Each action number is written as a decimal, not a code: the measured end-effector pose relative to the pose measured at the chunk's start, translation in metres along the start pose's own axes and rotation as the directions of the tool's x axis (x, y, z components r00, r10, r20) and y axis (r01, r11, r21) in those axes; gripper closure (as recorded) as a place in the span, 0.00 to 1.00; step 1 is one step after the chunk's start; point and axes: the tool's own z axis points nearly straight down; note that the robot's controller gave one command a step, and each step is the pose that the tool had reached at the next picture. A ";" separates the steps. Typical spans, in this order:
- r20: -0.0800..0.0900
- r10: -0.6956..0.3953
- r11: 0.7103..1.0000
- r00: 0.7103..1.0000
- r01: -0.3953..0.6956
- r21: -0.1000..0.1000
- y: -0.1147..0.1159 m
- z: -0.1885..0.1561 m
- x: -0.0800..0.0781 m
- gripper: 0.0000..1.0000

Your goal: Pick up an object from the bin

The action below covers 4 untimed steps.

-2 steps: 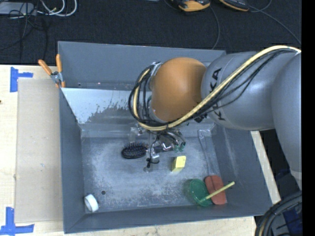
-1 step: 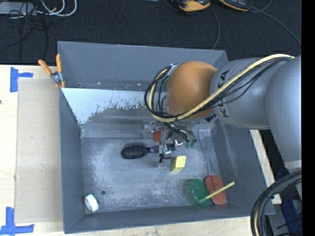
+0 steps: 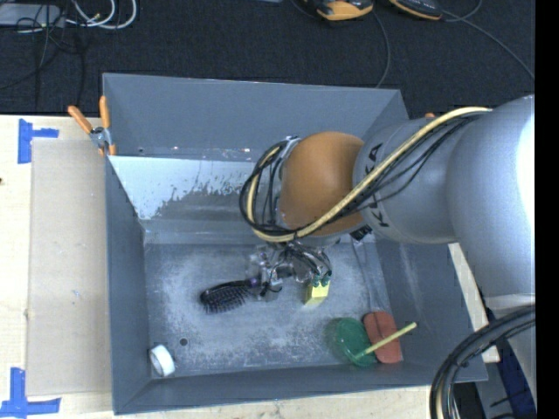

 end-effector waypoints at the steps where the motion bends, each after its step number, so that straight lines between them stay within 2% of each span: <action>1: 0.001 0.001 1.000 1.000 -0.001 0.000 -0.001 0.000 0.000 1.00; 4: -0.003 0.003 1.000 1.000 -0.003 -0.001 0.000 -0.017 0.001 1.00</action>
Offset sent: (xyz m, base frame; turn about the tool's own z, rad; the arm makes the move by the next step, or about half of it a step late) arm -0.0001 0.0001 0.0159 0.0000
